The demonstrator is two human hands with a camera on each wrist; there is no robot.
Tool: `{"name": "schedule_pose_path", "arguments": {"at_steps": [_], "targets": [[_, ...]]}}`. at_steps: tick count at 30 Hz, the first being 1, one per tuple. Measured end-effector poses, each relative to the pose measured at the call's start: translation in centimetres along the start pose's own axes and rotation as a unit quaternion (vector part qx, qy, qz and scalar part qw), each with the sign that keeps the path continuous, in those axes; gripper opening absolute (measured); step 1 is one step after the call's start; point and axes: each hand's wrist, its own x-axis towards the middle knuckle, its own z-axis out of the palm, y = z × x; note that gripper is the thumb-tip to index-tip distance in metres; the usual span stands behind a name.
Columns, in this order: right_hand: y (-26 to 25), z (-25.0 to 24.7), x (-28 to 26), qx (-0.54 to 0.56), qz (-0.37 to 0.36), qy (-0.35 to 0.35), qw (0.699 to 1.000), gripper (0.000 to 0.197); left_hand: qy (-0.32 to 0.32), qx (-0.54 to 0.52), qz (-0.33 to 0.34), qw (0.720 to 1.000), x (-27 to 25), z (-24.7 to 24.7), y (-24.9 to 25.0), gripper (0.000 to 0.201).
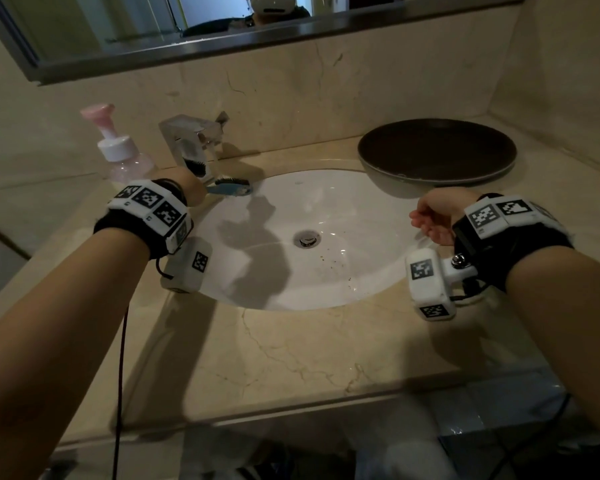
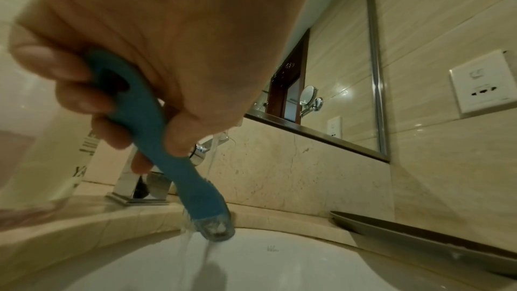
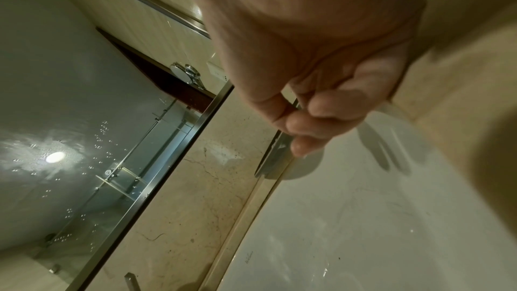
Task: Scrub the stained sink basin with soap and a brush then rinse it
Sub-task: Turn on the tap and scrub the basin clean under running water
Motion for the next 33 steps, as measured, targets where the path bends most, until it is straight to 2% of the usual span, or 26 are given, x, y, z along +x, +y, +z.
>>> {"name": "schedule_pose_path", "arguments": {"at_steps": [3,4,9,12,14,16,19,21,22,24,28,33], "targets": [[-0.1,-0.6,0.4,0.035,-0.013,-0.012,0.999,0.034,-0.004,-0.015,-0.016,1.0,-0.1,0.0,-0.5,0.034],[-0.3,-0.8,0.3,0.034,-0.01,-0.013,0.999,0.035,0.0,-0.008,0.0,1.0,-0.5,0.0,-0.6,0.034],[-0.8,-1.5,0.7,-0.011,-0.037,0.049,0.998,0.03,0.0,0.029,-0.016,0.999,-1.2,-0.6,-0.5,0.014],[-1.0,-1.5,1.5,-0.032,-0.029,0.058,0.997,0.026,0.013,0.049,-0.001,0.999,-1.1,-0.6,-0.7,0.029],[-1.0,-1.5,2.3,-0.017,-0.026,0.057,0.998,0.02,0.005,0.051,0.001,0.999,-1.5,-0.9,-0.4,0.018],[-0.8,-1.5,2.8,-0.002,-0.022,0.051,0.998,0.017,-0.005,0.056,0.028,0.998,-1.6,-0.9,0.2,0.03],[-0.6,-1.7,3.1,0.018,-0.013,0.046,0.999,0.018,-0.048,0.04,0.053,0.997,-1.5,-0.7,2.0,0.033],[-0.5,-2.0,3.1,0.033,-0.007,0.046,0.998,0.019,-0.096,-0.028,0.059,0.993,-1.4,-0.4,3.4,0.017],[-0.5,-2.0,3.1,0.037,-0.005,0.045,0.998,0.019,-0.112,-0.05,0.073,0.99,-1.4,-0.3,4.2,0.015],[-0.4,-2.0,2.9,0.043,-0.006,0.043,0.998,0.017,-0.143,-0.067,0.102,0.982,-1.5,0.4,5.5,0.028],[-0.4,-1.6,2.7,0.03,-0.03,0.051,0.998,0.025,-0.185,-0.073,0.155,0.968,-1.8,1.8,7.7,0.021],[-0.4,-1.5,2.6,0.007,-0.032,0.045,0.998,0.027,-0.264,-0.025,0.21,0.941,-1.1,3.3,8.8,0.031]]}}
